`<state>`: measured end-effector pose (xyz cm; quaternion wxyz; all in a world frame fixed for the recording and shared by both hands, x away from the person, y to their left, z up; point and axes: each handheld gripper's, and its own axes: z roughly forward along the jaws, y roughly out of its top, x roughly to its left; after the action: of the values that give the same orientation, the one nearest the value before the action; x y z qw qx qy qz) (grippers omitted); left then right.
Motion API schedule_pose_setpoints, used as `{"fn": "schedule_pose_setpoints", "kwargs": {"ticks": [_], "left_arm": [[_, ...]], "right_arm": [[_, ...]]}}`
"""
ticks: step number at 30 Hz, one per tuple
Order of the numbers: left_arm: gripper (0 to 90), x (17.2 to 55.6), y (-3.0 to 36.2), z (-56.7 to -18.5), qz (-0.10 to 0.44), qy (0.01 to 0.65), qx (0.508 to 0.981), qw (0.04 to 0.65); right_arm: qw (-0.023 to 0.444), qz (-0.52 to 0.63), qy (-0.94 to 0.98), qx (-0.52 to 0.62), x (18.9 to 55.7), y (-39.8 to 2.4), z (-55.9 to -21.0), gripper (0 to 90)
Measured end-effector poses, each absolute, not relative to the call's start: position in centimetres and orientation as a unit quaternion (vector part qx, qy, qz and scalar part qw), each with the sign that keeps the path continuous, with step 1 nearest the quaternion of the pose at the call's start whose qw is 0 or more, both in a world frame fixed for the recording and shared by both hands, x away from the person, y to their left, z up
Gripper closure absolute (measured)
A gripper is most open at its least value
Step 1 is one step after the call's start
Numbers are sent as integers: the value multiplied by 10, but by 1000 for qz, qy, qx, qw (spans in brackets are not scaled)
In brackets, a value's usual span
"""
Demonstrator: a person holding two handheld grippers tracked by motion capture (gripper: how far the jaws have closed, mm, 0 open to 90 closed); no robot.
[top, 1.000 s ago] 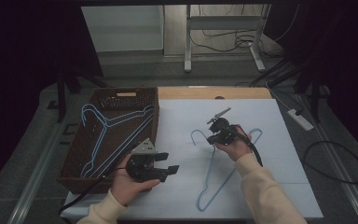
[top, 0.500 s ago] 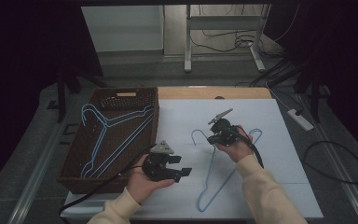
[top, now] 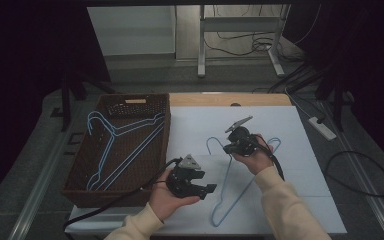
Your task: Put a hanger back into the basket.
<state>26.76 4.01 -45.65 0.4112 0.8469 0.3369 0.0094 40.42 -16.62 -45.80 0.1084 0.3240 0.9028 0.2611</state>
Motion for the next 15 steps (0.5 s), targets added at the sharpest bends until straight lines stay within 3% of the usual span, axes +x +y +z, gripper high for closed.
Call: {"fn": "schedule_pose_setpoints", "kwargs": {"ticks": [15], "left_arm": [[378, 280, 11, -479, 2, 347, 852, 392]], "right_arm": [[114, 269, 901, 322, 400, -170, -453, 864]]}}
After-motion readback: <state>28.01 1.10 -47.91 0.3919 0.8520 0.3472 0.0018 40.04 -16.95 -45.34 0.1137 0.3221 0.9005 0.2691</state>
